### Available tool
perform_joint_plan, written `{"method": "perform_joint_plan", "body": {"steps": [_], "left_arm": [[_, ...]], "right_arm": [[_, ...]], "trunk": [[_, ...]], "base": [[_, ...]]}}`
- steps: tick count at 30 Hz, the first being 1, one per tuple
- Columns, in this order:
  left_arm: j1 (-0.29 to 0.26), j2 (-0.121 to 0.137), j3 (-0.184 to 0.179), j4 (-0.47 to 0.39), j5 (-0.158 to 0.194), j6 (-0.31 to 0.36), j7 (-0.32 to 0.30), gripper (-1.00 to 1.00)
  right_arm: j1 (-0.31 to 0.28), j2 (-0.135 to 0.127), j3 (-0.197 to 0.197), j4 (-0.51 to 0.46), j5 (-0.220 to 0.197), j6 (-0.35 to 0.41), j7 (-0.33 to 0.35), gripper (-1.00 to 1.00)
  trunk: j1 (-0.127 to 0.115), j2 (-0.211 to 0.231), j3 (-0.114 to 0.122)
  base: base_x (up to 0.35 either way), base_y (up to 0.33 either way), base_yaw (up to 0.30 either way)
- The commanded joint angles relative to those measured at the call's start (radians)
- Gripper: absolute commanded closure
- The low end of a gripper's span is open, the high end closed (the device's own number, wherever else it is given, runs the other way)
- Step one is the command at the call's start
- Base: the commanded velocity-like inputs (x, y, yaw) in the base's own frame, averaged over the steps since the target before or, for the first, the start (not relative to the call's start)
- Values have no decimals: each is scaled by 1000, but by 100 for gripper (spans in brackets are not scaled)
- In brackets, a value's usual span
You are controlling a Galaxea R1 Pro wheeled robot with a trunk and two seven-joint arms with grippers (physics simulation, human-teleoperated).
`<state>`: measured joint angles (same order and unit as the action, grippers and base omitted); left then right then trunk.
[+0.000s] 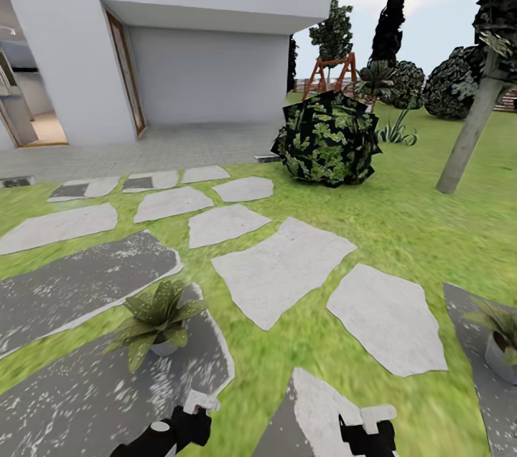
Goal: Pick up the pesticide atomizer in the garden and spray insectifuge to fully cover both potted plants in the garden.
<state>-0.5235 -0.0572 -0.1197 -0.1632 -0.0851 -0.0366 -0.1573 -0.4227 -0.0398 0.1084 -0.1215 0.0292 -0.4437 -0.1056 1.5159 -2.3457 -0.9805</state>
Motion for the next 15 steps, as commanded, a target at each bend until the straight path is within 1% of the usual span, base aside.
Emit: {"method": "perform_joint_plan", "body": {"steps": [1, 2, 5, 7, 9, 15], "left_arm": [[10, 0, -2, -1, -8, -5, 1, 100], [16, 0, -2, -3, -7, -9, 2, 100], [28, -1, -3, 0, -7, -53, 2, 100], [30, 2, -2, 1, -6, -64, 2, 100], [31, 4, -2, 2, -6, -69, 2, 100], [36, 1, -3, 2, -5, -72, 2, 100]], "right_arm": [[-1, 1, 8, 2, 3, -1, -9, -100], [-1, 2, 8, 3, 3, -1, -9, -100], [-1, 3, 8, 3, 3, -1, -9, -100], [-1, 3, 8, 3, 3, -1, -9, -100], [-1, 0, 7, 3, 3, -1, -10, -100], [-1, -3, 8, 5, 4, -1, -11, -100]], "trunk": [[0, 0, -1], [0, 0, -1], [0, 0, -1], [0, 0, -1], [0, 0, -1], [0, 0, -1]], "base": [[0, 0, -259], [0, 0, -264], [0, 0, -271], [0, 0, -273], [0, 0, -274], [0, 0, -277]]}}
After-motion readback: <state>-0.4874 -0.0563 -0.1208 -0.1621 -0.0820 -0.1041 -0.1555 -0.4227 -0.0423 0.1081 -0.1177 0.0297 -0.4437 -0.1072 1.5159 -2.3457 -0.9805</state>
